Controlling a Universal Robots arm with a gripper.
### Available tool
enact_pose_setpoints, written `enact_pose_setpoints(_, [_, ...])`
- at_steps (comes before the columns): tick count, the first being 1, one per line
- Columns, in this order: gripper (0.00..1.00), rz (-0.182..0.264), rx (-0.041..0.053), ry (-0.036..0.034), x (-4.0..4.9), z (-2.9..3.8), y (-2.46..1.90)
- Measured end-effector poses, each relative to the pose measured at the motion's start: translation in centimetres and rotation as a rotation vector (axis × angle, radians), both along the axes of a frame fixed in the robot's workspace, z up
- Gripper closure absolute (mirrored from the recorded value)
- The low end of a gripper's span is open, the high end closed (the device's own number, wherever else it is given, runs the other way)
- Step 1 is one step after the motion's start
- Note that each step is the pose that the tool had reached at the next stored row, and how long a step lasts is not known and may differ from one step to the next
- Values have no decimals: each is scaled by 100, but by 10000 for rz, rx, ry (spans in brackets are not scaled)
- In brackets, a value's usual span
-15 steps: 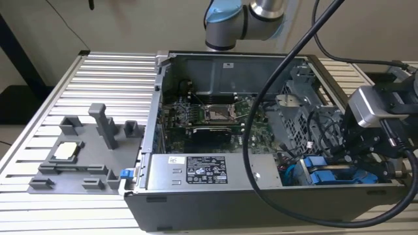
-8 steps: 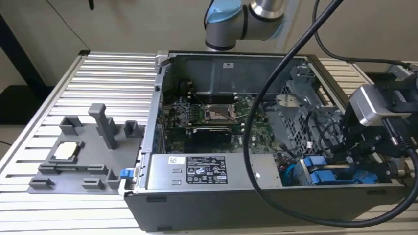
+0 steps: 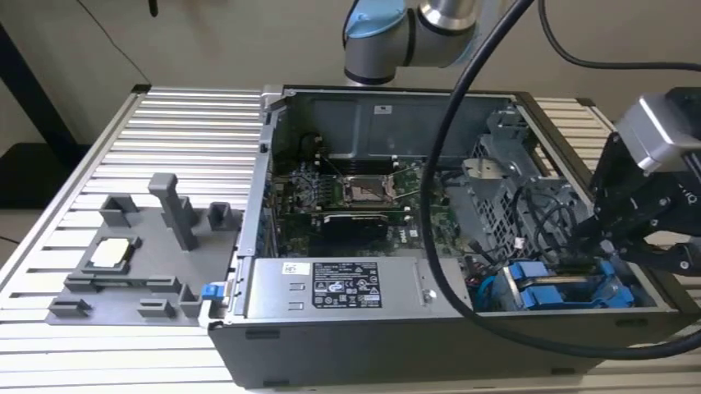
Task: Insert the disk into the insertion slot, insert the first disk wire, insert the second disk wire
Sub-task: 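Insert the second disk wire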
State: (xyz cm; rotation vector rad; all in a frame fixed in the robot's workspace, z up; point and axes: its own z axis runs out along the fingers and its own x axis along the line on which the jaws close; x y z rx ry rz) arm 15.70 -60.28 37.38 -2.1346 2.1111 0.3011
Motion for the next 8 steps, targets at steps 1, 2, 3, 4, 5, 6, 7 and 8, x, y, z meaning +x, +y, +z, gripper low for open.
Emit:
enact_pose_setpoints(1, [76,0,1,0,0,35,0])
enact_pose_setpoints(2, [76,0,0,0,0,71,0])
enact_pose_setpoints(3, [76,0,0,0,0,82,0])
enact_pose_setpoints(4, [76,0,5,0,0,80,0])
enact_pose_setpoints(5, [76,0,7,0,0,81,0])
enact_pose_setpoints(6, [76,0,11,1,0,81,0])
enact_pose_setpoints(7, [76,0,12,1,0,82,0])
enact_pose_setpoints(8, [76,0,17,1,0,82,0])
